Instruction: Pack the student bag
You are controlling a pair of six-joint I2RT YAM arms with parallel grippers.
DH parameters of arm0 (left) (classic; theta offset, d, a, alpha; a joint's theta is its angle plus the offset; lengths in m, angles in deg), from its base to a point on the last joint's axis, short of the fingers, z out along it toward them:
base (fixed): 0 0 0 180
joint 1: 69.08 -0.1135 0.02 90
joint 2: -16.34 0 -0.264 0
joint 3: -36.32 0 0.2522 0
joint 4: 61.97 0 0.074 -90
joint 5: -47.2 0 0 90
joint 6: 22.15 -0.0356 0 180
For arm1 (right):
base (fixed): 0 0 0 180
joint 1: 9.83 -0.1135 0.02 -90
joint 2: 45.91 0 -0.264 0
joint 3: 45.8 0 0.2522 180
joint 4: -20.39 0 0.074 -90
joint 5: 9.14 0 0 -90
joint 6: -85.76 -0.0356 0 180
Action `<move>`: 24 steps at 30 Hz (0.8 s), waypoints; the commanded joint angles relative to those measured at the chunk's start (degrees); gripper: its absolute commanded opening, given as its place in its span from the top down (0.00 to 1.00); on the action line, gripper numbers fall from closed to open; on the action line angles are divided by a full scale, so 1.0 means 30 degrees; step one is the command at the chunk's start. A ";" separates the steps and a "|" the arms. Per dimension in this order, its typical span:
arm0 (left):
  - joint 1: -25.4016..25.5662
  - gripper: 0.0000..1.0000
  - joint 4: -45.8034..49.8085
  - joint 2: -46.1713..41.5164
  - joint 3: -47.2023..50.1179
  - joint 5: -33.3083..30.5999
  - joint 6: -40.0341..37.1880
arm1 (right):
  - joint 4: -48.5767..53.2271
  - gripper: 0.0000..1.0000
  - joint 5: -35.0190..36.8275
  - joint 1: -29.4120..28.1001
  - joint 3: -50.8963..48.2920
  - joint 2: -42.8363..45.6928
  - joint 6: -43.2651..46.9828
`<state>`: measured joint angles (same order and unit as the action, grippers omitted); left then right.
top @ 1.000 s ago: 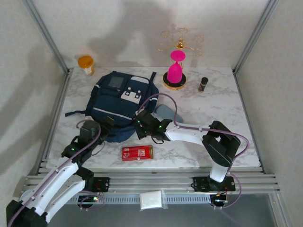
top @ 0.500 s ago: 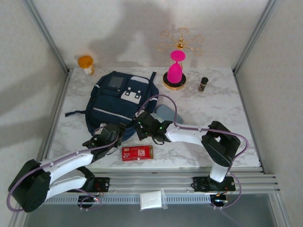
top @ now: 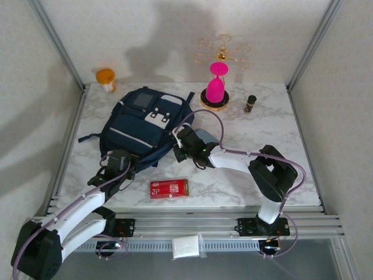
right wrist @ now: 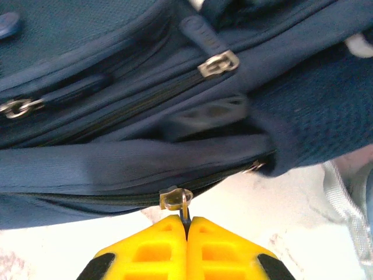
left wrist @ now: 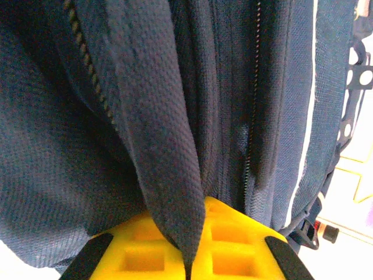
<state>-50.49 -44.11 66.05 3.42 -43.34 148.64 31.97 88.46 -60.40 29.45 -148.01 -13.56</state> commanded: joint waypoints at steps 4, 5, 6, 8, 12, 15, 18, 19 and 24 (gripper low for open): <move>-0.2710 1.00 0.4033 -0.0194 -0.0244 -0.2033 -0.3610 | 0.1404 1.00 0.4975 0.1797 0.2331 -0.1731 -0.0754; -0.2862 1.00 0.4077 -0.0291 -0.0364 -0.2015 -0.3831 | 0.1661 1.00 0.5110 0.1802 0.2594 -0.1781 -0.0809; -0.2921 1.00 0.3731 -0.0365 -0.0367 -0.1725 -0.4047 | 0.1772 1.00 0.4832 0.1787 0.2692 -0.1690 -0.0813; -0.2913 1.00 0.3249 -0.0293 -0.0454 -0.1067 -0.4259 | 0.1400 1.00 0.2401 0.1535 0.2257 -0.1046 -0.0382; -0.2941 1.00 0.3024 -0.0051 -0.0870 -0.0699 -0.5069 | 0.2202 0.97 0.0089 0.0843 0.1893 0.0206 -0.0548; -0.2886 1.00 0.2880 -0.0037 -0.1139 -0.0045 -0.5640 | 0.2692 0.71 -0.1099 0.1017 0.1330 0.1498 -0.1676; -0.2772 0.98 0.3290 -0.0297 -0.1377 -0.0049 -0.6154 | 0.3819 0.63 -0.1829 0.1482 0.1902 0.2042 -0.3176; -0.2705 0.97 0.3208 -0.0459 -0.1341 0.0088 -0.6243 | 0.4184 0.59 -0.2080 0.1640 0.2309 0.1980 -0.3847; -0.2169 0.94 0.2787 -0.0629 -0.1325 0.0198 -0.6552 | 0.6202 0.45 -0.3534 0.1981 0.5877 -0.1030 -0.7573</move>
<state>-57.52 -37.01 65.27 1.30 -39.78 131.61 45.04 81.05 -54.37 41.82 -145.72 -27.38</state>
